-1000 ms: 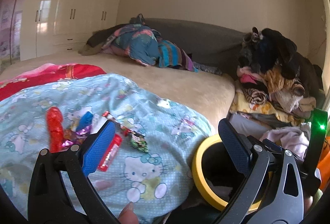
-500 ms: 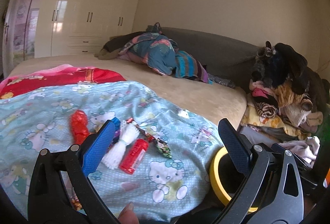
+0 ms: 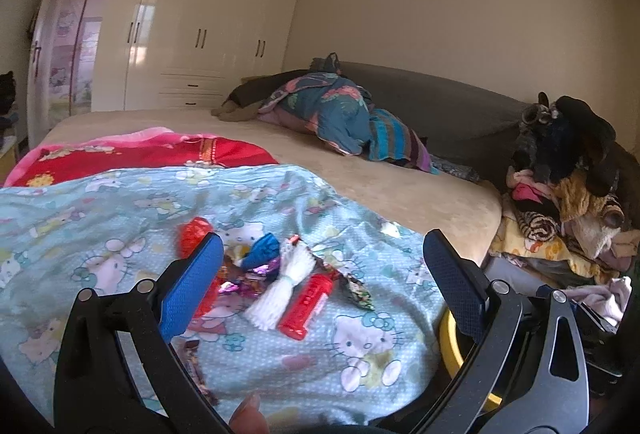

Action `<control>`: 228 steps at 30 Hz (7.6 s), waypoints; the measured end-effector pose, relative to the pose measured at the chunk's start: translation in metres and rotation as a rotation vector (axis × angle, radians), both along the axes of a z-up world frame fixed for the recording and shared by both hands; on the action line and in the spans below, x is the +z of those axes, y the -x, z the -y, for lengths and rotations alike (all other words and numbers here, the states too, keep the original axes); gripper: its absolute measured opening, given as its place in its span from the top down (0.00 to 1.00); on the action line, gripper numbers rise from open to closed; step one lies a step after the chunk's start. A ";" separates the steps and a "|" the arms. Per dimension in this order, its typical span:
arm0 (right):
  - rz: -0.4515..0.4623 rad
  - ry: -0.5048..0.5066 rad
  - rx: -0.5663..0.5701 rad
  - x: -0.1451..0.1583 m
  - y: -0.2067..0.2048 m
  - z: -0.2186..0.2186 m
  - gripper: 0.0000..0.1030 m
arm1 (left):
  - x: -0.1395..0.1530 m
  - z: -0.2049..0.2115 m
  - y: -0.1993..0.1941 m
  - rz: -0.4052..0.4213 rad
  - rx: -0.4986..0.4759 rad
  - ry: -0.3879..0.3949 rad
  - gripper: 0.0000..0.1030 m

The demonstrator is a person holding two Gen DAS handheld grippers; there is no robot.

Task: Collect trash
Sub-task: 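Grasp the chocolate wrapper with left tool while right grasps red candy tube, then carry the chocolate wrapper and red candy tube over the yellow bin with both tools, then open both tools over the bin, dropping the wrapper and candy tube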

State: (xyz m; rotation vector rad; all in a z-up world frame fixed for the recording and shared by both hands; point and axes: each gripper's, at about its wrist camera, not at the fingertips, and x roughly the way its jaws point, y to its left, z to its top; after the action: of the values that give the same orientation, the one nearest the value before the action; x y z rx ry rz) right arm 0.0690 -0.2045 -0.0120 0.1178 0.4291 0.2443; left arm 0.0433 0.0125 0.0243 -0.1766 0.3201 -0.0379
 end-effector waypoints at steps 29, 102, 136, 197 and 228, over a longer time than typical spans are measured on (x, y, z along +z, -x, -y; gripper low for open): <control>-0.069 0.062 0.185 -0.014 -0.051 -0.087 0.12 | -0.020 -0.080 0.017 -0.078 0.171 0.006 0.10; -0.375 -0.067 0.323 -0.095 -0.114 -0.086 0.74 | -0.102 -0.082 -0.003 -0.414 -0.006 0.125 0.78; -0.243 -0.159 0.246 -0.038 -0.075 -0.021 0.74 | -0.043 -0.025 0.011 -0.270 -0.139 0.092 0.78; -0.233 -0.269 -0.192 -0.048 -0.050 0.166 0.74 | -0.044 0.150 -0.010 -0.266 -0.547 -0.076 0.78; -0.396 -0.321 -0.347 -0.093 -0.054 0.210 0.36 | -0.089 0.209 -0.043 -0.359 -0.627 -0.140 0.12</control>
State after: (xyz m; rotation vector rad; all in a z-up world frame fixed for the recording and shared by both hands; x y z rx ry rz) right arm 0.1226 -0.4143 -0.1055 0.5563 0.7511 -0.0577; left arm 0.0866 -0.1965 -0.0647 0.0644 0.7254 -0.6077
